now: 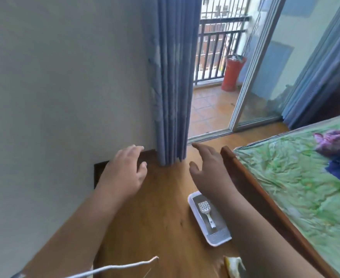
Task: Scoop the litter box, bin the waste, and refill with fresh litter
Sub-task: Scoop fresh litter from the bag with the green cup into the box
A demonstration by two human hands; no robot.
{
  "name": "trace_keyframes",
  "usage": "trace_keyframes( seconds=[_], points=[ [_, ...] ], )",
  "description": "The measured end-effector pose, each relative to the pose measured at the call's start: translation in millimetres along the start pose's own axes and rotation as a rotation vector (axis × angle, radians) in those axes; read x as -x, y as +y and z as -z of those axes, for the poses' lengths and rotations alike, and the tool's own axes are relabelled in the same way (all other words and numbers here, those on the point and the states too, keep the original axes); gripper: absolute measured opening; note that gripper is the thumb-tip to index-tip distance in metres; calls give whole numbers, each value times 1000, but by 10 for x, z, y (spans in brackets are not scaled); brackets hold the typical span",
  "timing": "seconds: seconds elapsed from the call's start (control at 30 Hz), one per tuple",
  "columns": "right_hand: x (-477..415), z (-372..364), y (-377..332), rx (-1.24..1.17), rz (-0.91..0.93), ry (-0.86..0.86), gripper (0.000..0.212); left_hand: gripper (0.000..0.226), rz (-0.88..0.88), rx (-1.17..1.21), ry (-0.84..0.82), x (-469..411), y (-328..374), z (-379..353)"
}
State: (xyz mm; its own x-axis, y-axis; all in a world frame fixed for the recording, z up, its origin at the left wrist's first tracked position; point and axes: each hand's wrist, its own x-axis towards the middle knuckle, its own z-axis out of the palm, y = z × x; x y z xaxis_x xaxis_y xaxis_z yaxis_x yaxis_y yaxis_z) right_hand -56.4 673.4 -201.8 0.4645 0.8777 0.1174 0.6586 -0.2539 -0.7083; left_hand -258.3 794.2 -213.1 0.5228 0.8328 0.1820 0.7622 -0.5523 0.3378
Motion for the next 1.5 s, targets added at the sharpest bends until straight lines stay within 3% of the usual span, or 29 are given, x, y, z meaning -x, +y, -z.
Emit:
trace_keyframes(
  seconds=[0.23,0.5,0.9,1.2,1.5],
  points=[
    [-273,-935,-829,35,105,-135,55,51,191,-106,6,225,-1203,434],
    [-877,-1677,-1005,49,123,-278,52,51,392,-78,-113,-51,-2031,199],
    [-3428,-3096,-879,99,191,-593,50,47,678,-60,-84,-1819,-3223,-380],
    [-4640,-5223,-259,182,221,-851,56,45,894,36,-121,-2662,-4536,-1809],
    [-4477,-7890,1346,238,150,-954,50,49,1018,140,-207,-2519,-6042,-4458]
  ],
)
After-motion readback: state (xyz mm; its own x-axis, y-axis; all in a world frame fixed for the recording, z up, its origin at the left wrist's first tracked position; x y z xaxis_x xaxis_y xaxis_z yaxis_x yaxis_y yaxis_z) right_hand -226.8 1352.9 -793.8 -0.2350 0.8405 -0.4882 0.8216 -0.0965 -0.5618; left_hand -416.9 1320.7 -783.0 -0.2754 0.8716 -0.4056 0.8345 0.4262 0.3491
